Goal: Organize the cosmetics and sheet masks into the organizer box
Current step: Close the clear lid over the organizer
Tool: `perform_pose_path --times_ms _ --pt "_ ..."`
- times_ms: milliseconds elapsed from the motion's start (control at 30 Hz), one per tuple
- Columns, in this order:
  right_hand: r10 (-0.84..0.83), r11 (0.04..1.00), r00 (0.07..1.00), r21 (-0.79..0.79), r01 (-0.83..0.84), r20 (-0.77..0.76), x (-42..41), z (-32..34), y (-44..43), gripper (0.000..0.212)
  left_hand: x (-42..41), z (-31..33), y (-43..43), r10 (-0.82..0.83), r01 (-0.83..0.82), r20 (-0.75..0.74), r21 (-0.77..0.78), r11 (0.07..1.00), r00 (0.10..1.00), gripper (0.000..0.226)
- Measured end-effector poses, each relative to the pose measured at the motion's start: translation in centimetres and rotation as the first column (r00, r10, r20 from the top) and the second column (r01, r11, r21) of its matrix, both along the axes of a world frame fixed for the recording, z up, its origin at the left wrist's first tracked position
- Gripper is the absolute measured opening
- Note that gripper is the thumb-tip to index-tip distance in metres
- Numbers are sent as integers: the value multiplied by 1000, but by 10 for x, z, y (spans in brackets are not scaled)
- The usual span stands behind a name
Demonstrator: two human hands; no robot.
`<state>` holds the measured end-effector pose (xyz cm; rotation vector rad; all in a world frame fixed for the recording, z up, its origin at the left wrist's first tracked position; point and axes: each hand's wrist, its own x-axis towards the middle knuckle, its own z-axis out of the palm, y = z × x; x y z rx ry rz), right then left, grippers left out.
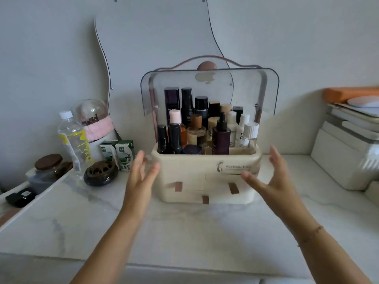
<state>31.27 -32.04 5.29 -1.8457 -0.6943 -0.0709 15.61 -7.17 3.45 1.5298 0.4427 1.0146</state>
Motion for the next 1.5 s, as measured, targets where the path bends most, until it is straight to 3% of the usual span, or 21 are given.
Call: perform_pose_path --times_ms 133,300,400,500,567,633,733,867,1100,1333,1500 --pt "109 957 987 255 -135 114 3 81 7 94 7 85 3 -73 66 125 66 996 989 86" --pt "184 928 974 303 -215 130 5 119 23 90 22 129 -10 -122 108 158 94 990 980 88" --pt "195 937 973 270 -222 124 6 112 22 91 22 125 -11 -124 112 154 86 990 980 86" --pt "7 966 993 256 -36 114 4 98 23 92 20 116 -9 -101 91 121 83 992 987 90" --pt "-165 948 979 292 124 120 -2 84 24 74 20 105 -11 -37 28 98 98 995 995 89" --pt "-235 924 968 328 195 86 -7 71 27 52 22 90 -14 51 -61 103 97 993 993 79" --pt "-241 937 968 276 215 64 -9 58 32 47 27 65 -9 88 -92 56 75 993 995 58" --pt "-263 950 959 202 238 108 -3 57 39 40 33 49 -2 175 -164 -43 190 968 984 28" --pt "-170 982 980 98 161 99 2 60 44 14 41 49 9 219 -205 -40 226 952 975 29" --pt "-112 991 992 80 107 56 -1 60 42 29 38 47 14 95 -82 -48 220 972 994 27" --pt "-321 947 884 107 302 340 -17 60 47 59 36 55 13 37 -22 -66 206 978 997 31"
